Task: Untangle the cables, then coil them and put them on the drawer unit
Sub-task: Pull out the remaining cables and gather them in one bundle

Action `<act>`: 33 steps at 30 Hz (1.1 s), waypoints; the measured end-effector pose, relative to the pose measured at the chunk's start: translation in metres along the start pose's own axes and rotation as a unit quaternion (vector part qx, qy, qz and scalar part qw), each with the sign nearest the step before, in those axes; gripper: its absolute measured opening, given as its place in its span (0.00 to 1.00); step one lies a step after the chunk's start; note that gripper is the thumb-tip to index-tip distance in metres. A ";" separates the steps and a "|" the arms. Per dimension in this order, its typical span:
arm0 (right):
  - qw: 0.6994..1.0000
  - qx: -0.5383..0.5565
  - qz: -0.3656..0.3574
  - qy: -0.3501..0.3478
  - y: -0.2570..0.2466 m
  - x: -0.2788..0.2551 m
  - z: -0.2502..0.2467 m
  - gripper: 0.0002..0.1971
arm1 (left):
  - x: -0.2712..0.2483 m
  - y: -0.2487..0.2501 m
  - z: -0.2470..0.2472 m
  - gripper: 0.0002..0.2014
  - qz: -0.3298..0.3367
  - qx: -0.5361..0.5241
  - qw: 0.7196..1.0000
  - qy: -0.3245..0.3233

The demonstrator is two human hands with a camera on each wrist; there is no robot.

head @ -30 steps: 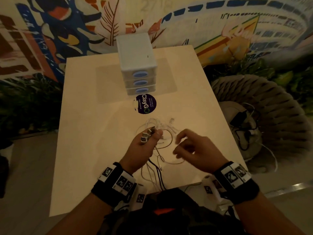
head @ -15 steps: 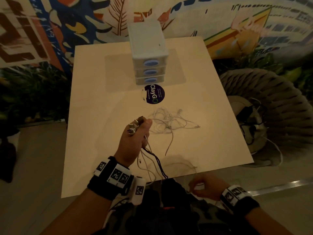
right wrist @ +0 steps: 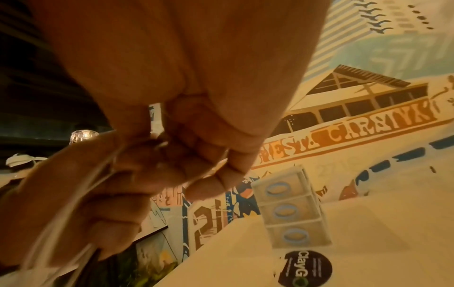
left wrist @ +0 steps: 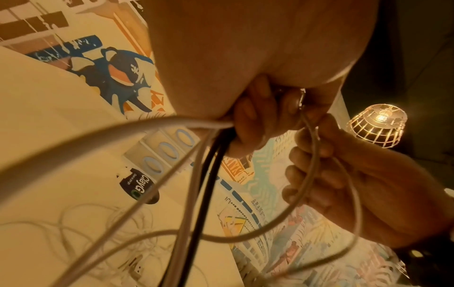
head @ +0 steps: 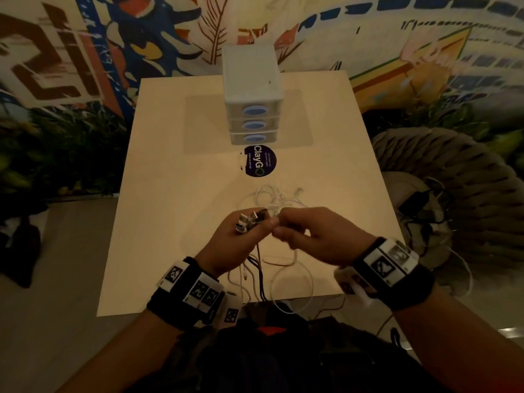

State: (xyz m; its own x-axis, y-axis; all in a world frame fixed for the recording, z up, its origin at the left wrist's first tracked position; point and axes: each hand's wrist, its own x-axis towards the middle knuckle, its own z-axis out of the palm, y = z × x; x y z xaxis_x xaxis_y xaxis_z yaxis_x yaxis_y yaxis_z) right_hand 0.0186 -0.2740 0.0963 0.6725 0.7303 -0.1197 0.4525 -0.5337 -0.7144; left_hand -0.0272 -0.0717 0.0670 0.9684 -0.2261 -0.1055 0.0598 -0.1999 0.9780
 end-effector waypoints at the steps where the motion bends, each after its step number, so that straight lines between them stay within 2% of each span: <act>1: 1.000 0.007 -0.002 0.005 0.002 0.002 -0.006 0.11 | 0.000 0.000 -0.001 0.16 -0.006 0.006 1.000 0.005; 4: 0.993 0.041 -0.002 0.111 0.021 -0.006 -0.028 0.14 | -0.002 -0.003 -0.007 0.19 -0.011 0.058 0.998 -0.003; 7: 0.972 0.075 0.018 0.222 0.049 -0.018 -0.046 0.15 | -0.004 -0.009 -0.009 0.19 -0.023 0.106 0.994 -0.009; 11: 0.956 0.077 0.053 0.280 0.076 -0.037 -0.057 0.15 | -0.002 -0.017 -0.003 0.15 -0.100 0.134 0.986 0.008; 15: 0.962 0.113 0.067 0.238 0.085 -0.054 -0.049 0.15 | 0.002 -0.027 0.005 0.11 -0.115 0.148 0.980 0.069; 17: 0.974 0.130 0.068 0.176 0.087 -0.063 -0.041 0.16 | 0.004 -0.026 0.008 0.11 -0.108 0.096 0.982 0.125; 19: 0.989 0.091 0.085 0.076 0.089 -0.070 -0.025 0.14 | 0.005 -0.021 0.010 0.11 -0.097 0.045 0.982 0.155; 22: 0.990 0.038 0.105 -0.089 0.090 -0.074 0.012 0.11 | 0.008 -0.015 0.013 0.06 -0.082 -0.012 0.990 0.116; 25: 0.977 0.015 0.119 -0.174 0.089 -0.075 0.047 0.15 | 0.008 -0.009 0.014 0.07 -0.072 -0.042 0.994 0.066; 27: 0.978 0.016 0.125 -0.165 0.089 -0.072 0.053 0.15 | 0.007 -0.005 0.015 0.08 -0.064 -0.043 0.996 0.052; 29: 0.985 0.028 0.126 -0.113 0.085 -0.065 0.042 0.15 | 0.007 -0.001 0.017 0.10 -0.061 -0.036 0.997 0.039; 33: 0.982 0.165 0.094 -0.002 0.055 -0.036 0.009 0.17 | 0.008 0.007 0.023 0.14 -0.065 -0.004 0.998 0.018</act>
State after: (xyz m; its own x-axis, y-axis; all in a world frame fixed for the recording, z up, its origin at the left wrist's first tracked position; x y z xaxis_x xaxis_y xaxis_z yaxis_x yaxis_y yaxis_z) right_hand 0.0134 -0.3259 0.0552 0.7226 0.6351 -0.2729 0.1057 -0.4917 -0.8643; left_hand -0.0246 -0.0966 0.0689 0.9601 -0.1649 -0.2261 0.1882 -0.2175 0.9578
